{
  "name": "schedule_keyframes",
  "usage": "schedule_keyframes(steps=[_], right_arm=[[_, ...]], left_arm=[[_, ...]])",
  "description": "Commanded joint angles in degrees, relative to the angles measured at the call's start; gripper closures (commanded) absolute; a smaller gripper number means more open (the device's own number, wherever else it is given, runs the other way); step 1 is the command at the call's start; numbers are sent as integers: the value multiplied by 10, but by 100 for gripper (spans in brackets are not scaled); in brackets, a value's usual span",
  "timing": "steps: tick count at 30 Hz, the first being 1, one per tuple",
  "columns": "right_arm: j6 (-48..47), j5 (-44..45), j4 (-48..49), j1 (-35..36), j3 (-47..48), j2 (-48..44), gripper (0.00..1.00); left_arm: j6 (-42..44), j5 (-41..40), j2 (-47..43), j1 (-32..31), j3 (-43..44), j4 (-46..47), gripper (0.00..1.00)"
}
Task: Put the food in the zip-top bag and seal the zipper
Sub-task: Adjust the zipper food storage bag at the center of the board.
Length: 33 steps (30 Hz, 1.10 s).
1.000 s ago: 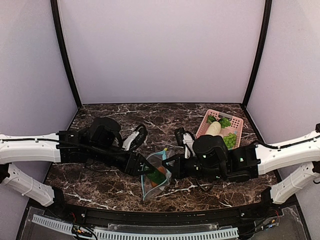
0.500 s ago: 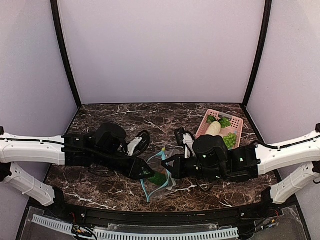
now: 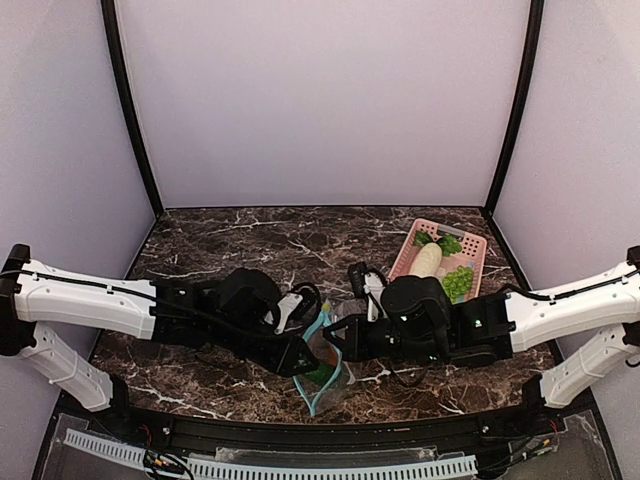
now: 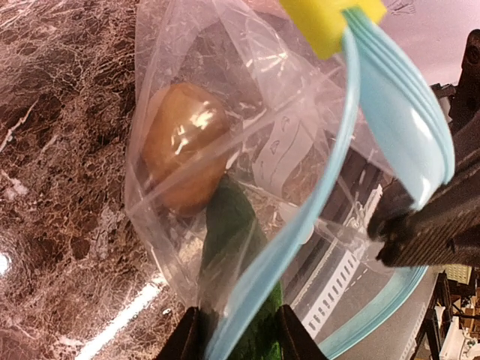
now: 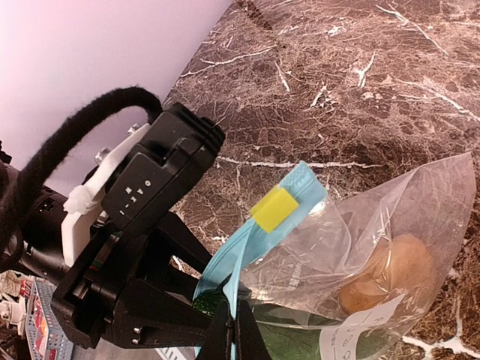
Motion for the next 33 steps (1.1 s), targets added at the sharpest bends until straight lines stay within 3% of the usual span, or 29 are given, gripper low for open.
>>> schedule_keyframes(steps=[1,7,9,11,13,14,16,20,25,29,33], right_arm=[[16,-5,22,5,0,15,100],[42,4,13,8,-4,18,100],[56,20,0,8,-7,13,100],[70,39,-25,9,-12,2,100],[80,51,-39,8,-19,-10,100],[84,58,-43,8,-22,-16,100],[92,66,-53,6,-29,-26,100],[98,70,-62,4,-32,-37,100],[98,72,-64,3,-21,-27,100],[97,71,-64,3,-11,-15,100],[99,71,-64,3,-5,-9,100]], left_arm=[[-1,-61,14,-4,33,-20,89],[1,-80,36,-4,59,-27,88],[0,-103,29,-4,60,-38,83],[-2,-117,12,-5,57,-49,76],[-7,-127,-12,-4,47,-55,62],[-10,-130,-33,-5,42,-55,49],[-20,-128,-66,-4,24,-50,34],[-52,-103,-121,-4,-23,-22,21],[-96,-43,-148,-5,-77,31,16],[-116,-25,-142,-10,-94,54,26],[-126,-19,-112,-22,-95,68,28]])
